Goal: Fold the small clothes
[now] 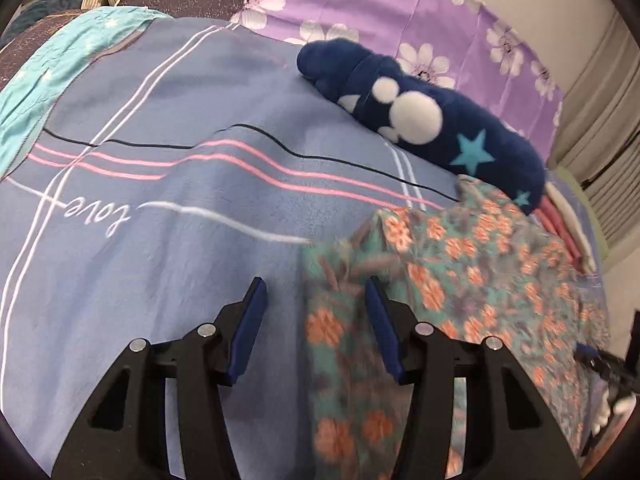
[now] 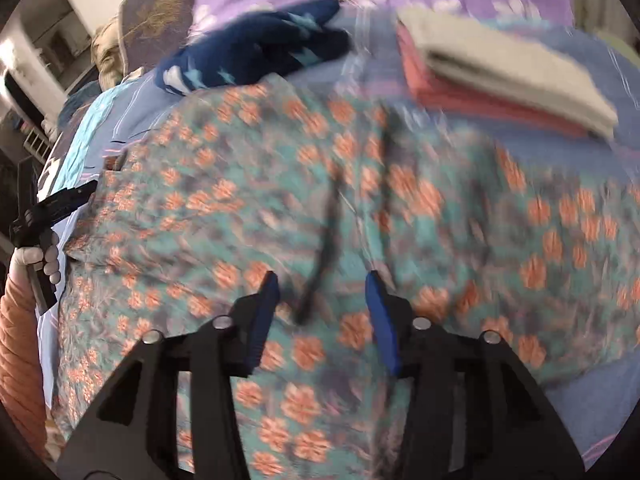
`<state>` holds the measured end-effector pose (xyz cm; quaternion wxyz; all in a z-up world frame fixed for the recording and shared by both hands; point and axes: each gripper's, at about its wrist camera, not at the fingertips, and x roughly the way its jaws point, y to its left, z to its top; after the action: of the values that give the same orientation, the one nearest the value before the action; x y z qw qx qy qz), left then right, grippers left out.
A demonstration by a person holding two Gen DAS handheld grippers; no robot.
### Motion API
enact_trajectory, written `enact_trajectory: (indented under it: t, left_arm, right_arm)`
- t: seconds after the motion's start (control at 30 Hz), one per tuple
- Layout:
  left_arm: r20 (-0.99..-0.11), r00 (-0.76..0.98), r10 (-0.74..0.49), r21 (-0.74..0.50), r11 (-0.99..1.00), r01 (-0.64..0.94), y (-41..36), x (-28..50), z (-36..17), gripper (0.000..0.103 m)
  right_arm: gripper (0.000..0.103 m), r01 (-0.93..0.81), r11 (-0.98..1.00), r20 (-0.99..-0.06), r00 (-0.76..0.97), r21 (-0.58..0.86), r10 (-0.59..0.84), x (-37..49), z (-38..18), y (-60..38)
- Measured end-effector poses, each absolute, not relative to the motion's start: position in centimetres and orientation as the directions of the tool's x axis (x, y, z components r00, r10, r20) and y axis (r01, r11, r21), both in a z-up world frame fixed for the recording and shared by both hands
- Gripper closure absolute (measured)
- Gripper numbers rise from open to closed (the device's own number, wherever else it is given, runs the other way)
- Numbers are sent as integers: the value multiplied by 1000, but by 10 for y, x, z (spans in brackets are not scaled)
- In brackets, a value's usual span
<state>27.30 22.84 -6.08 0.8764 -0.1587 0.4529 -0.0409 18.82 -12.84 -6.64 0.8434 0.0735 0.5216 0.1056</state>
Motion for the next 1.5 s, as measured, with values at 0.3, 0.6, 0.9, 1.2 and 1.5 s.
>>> enact_trajectory:
  t: [0.3,0.6,0.9,1.2,1.5]
  left_arm:
    - [-624,759,-185,-332,942,-44,238,247,-10,101]
    - [-714,694,-94,-258,956,-136,263,245,-35,64]
    - [-730,624,-279,-331,943,35,235,169,-42,55]
    - [-776,586,-234,-277,961,16,222,157,-55,90]
    - [-760,585,-285,-322,946,43,230,156,-55,77]
  right_arm:
    - [55,-117,962,-841,467,246,272,176,-68,-128]
    - [49,-131,966,-831,491,225,260,168,-70,-118]
    - [49,-148,958,-820,495,246,287,161,-69,-123]
    - [99,-89,920,-819,427,383,382,201,-84,-112]
    - [99,-30,945,-847,435,325,305,191,-74,-140]
